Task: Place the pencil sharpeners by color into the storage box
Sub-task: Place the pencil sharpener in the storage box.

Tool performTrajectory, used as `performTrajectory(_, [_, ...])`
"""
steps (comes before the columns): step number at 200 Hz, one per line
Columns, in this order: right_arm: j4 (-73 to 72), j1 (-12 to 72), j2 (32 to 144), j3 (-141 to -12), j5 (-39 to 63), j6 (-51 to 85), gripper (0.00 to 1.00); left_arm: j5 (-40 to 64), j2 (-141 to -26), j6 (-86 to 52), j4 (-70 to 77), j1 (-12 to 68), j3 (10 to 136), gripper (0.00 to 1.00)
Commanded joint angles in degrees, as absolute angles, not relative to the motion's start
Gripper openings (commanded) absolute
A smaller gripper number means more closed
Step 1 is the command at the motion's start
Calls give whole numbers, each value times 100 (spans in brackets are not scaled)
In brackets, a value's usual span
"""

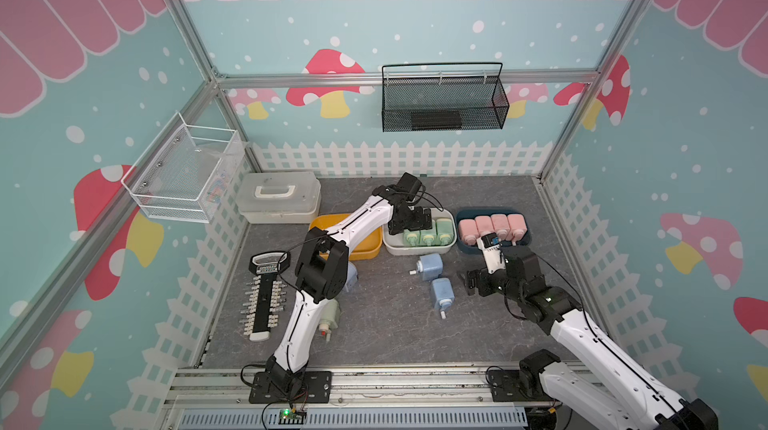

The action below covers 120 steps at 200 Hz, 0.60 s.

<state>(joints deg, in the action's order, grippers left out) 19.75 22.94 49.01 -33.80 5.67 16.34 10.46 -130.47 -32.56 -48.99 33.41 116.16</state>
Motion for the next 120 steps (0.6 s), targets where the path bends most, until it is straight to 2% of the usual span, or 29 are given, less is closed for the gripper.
performTrajectory(1, [1978,2311,4927,-3384,627,1635,99,878,-12687,-3073,-4753,3367,11428,99])
performTrajectory(46, [1641,2312,4997,-3272,714,1614,99,441,-12090,-2980,-4669,3425,10927,99])
performTrajectory(89, [357,2312,4965,-2889,2005,1501,99,192,-11274,-2927,-4492,3507,10244,99])
performTrajectory(120, [1,2311,5056,-2856,2332,1328,99,-177,-10379,-2923,-4300,3566,9325,99])
